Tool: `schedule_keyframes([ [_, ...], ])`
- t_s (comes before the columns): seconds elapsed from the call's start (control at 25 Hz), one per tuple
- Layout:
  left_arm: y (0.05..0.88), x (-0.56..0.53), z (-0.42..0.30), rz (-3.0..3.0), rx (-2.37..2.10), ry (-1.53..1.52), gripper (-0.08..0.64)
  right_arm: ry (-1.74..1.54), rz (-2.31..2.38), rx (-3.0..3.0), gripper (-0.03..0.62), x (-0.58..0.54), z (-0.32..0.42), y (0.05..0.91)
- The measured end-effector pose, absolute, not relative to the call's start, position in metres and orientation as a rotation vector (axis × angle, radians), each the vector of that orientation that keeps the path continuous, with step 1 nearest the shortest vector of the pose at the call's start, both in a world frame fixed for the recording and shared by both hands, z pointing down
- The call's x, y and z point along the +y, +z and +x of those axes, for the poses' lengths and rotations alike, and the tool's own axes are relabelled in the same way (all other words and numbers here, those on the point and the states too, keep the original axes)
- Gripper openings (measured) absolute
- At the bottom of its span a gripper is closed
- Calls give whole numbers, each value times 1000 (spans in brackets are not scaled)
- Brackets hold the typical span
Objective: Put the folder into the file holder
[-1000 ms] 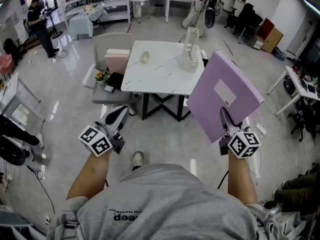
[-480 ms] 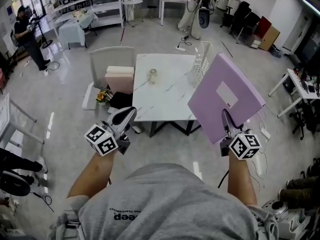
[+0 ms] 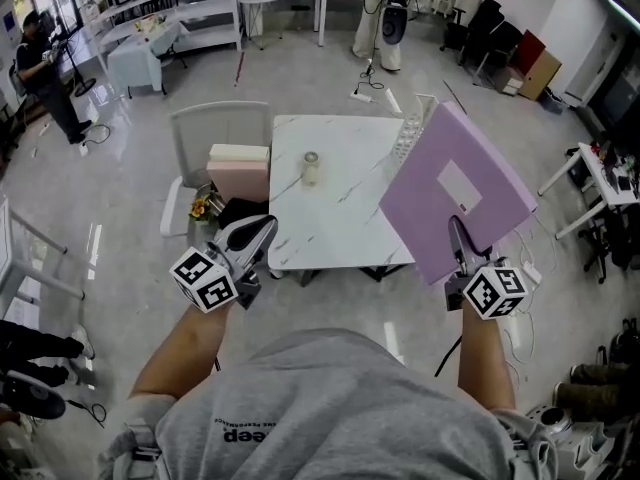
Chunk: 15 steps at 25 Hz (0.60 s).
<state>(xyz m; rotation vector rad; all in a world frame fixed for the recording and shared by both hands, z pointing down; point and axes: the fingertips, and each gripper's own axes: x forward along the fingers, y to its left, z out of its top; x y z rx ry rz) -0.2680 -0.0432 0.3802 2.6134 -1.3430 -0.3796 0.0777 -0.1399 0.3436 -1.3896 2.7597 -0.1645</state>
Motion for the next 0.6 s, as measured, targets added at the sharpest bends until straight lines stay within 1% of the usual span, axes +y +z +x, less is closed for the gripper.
schedule_keyframes([
  [0.28,392,-109,-269,2587,-1400,-345,60,-186,-1314,2782,133,-228,74,352],
  [0.6,386,-199,-254,2472,-1598,-361,60,-177,-1115,2845,133,-352,82,343],
])
